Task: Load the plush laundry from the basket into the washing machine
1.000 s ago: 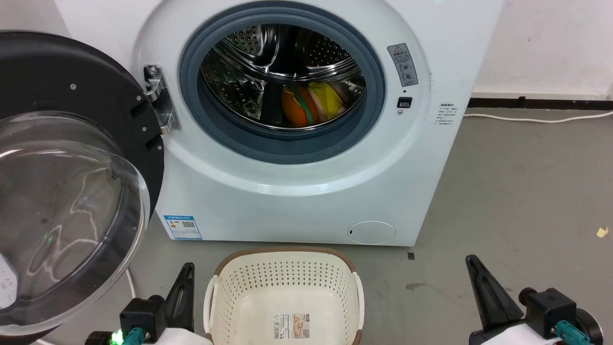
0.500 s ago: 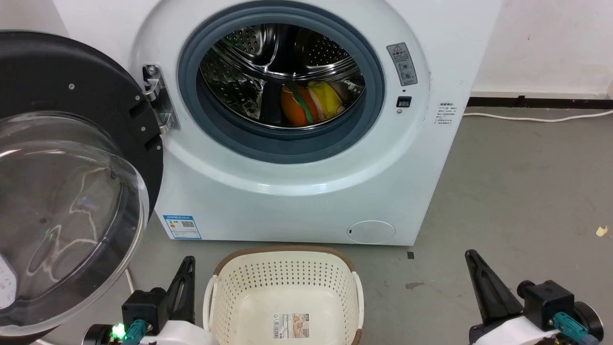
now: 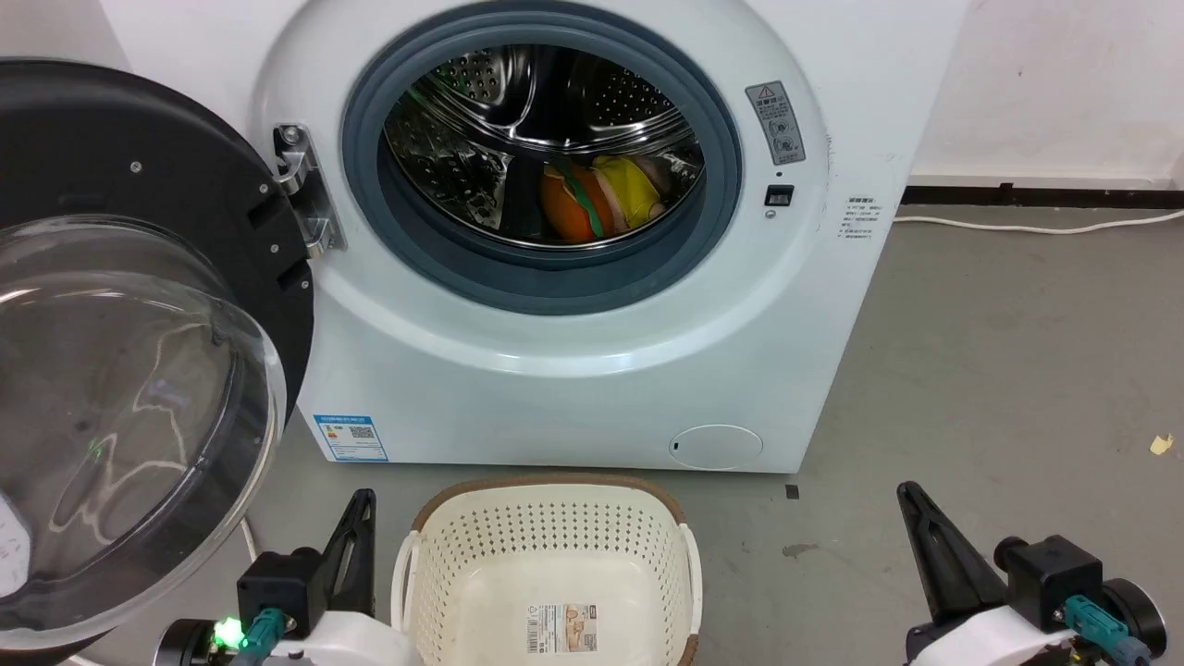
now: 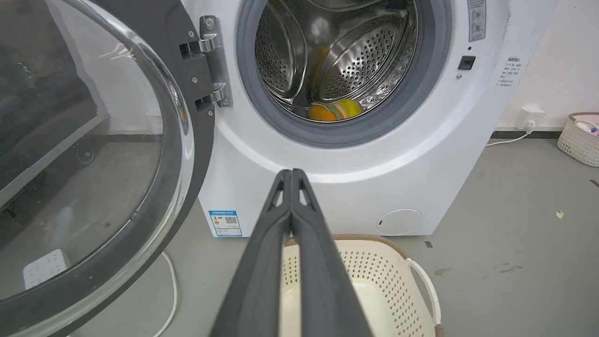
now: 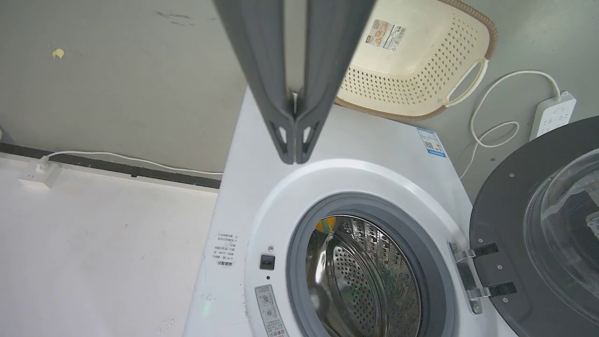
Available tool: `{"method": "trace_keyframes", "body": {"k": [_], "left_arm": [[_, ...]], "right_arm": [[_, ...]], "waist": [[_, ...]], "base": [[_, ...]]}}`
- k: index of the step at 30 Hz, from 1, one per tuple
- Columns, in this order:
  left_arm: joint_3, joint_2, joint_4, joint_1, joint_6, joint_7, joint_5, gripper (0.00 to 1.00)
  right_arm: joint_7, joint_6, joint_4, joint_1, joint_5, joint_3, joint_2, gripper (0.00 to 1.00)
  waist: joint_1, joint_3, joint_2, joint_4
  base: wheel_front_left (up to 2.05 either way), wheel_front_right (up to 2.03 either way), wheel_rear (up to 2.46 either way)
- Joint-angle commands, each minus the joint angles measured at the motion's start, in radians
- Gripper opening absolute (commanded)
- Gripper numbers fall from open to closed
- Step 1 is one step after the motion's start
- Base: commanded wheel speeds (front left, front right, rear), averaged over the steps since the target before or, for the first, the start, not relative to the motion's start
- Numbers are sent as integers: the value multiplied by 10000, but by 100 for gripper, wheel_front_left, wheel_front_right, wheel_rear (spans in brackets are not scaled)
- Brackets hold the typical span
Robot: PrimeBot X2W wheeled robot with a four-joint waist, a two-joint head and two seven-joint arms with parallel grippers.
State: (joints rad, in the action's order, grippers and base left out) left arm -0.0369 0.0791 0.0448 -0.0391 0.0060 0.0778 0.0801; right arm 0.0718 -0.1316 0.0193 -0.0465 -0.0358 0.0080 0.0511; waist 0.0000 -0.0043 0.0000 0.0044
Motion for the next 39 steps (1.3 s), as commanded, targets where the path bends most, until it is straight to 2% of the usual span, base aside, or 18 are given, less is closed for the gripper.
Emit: {"method": "trace_keyframes", "body": {"k": [1, 39], "left_arm": [[71, -41, -86, 177, -22, -116, -136, 0], [369, -289, -448, 391, -60, -778, -801, 0]], "right_arm": [[-54, 7, -74, 211, 59, -20, -7, 0], [-718, 9, -193, 465, 358, -80, -9, 0]], "waist": [[0, 3, 0, -3], [0, 43, 0, -44]], "base": [[0, 0, 0], [0, 0, 0]]}}
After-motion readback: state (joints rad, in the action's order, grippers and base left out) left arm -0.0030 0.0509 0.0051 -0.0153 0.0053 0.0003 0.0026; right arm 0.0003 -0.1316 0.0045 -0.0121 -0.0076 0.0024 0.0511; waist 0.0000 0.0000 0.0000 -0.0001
